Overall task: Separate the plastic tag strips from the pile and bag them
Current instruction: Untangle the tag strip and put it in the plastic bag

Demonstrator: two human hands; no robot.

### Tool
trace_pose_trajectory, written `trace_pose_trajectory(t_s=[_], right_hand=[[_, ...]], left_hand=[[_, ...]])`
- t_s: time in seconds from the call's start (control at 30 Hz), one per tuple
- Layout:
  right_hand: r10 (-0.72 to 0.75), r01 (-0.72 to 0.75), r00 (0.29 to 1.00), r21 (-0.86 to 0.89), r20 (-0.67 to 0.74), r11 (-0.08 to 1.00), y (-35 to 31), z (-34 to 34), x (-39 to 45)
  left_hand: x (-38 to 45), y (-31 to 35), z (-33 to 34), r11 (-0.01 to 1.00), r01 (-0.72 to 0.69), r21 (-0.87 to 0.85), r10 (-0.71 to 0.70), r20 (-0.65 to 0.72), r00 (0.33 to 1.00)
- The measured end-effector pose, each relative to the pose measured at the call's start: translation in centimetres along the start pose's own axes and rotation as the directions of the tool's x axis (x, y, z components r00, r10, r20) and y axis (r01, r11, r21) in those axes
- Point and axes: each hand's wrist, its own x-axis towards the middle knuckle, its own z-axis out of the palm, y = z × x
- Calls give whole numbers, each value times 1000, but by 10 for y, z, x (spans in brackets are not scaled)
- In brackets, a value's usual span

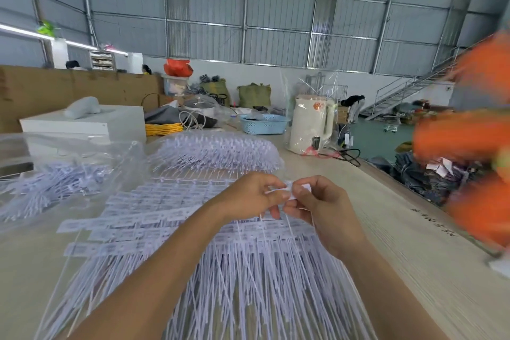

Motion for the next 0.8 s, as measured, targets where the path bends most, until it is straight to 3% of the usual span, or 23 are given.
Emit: trace_pose_trajectory(t_s=[0.17, 0.4, 0.6, 0.8], right_hand=[[22, -19, 999, -59, 39, 998, 1, 0, 1], [-39, 89, 987, -337, 153, 937, -7, -6, 0], [-192, 256, 964, -452, 183, 855, -5, -1, 2], [-472, 584, 811, -513, 345, 629, 0, -2, 4]], left_hand=[[-2, 0, 1, 999, 43, 20, -42, -52, 998], [-1, 7, 3, 996, 53, 77, -44, -113, 993], [0, 14, -2, 990, 90, -113, -103, -113, 988], [-4, 14, -9, 973, 173, -152, -179, -21, 984]])
